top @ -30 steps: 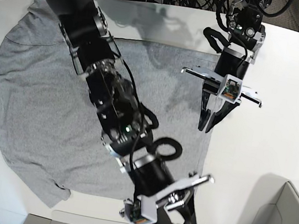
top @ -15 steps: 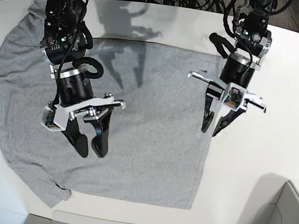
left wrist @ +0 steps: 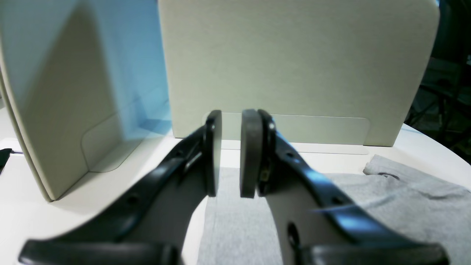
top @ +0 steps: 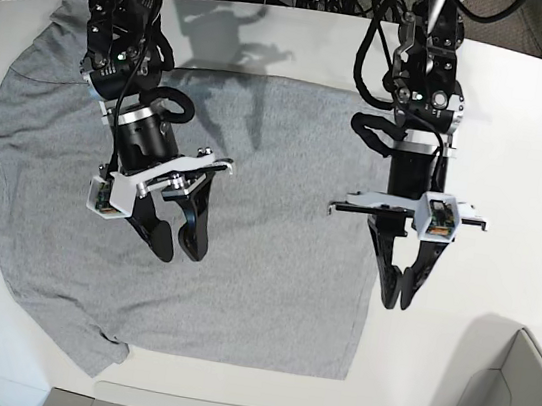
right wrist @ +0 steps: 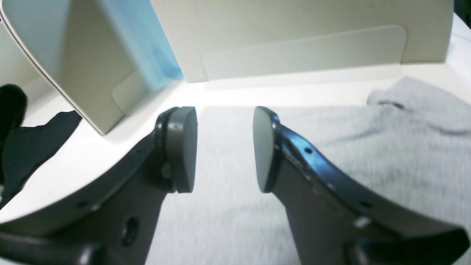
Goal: Fold the T-shirt properly
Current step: 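Retract the right arm back to the shirt's shoulder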
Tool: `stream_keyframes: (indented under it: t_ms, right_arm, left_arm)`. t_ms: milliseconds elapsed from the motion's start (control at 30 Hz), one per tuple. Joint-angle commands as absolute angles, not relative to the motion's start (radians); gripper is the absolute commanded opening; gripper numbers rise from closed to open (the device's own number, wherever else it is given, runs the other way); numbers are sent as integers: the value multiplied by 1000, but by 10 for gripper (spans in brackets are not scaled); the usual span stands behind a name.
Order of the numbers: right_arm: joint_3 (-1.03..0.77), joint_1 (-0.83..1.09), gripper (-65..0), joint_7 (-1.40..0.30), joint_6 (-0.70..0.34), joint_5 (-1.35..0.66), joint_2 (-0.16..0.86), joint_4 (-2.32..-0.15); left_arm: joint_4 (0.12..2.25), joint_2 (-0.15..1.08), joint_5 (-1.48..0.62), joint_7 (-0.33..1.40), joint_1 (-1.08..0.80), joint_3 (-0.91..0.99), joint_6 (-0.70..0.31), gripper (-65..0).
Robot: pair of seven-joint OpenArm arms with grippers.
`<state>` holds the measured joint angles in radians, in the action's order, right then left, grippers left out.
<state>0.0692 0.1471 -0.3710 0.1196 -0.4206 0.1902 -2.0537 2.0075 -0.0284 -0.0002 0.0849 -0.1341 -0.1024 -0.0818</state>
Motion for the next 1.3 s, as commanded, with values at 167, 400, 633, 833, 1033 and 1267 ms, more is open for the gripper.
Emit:
stream_keyframes:
  t_ms: [167, 400, 633, 833, 1033, 1267]
  right_arm:
    - [-105, 349, -395, -346, 113, -702, 329, -2071]
    - [-463, 682, -395, -357, 85, -1013, 390, -2069]
    - [-661, 858, -395, -541, 79, -1023, 338, -2020]
    - [-777, 897, -396, -593, 79, -1058, 366, -1851]
    - [-756, 878, -396, -588, 16, -1176, 478, -1649]
    - [-679, 802, -396, -593, -10, -1144, 478, -1610]
  left_arm:
    - [2046, 71, 1, 45, -295, -193, -85, -491]
    - [2046, 81, 1, 50, -387, -208, -90, -485]
    - [2046, 97, 1, 56, -429, -206, -88, -485]
    - [2046, 99, 4, 56, -458, -202, -88, -485]
    - [2045, 99, 5, 56, -455, -202, -88, -485]
    - [2043, 99, 5, 56, -453, -197, -88, -485]
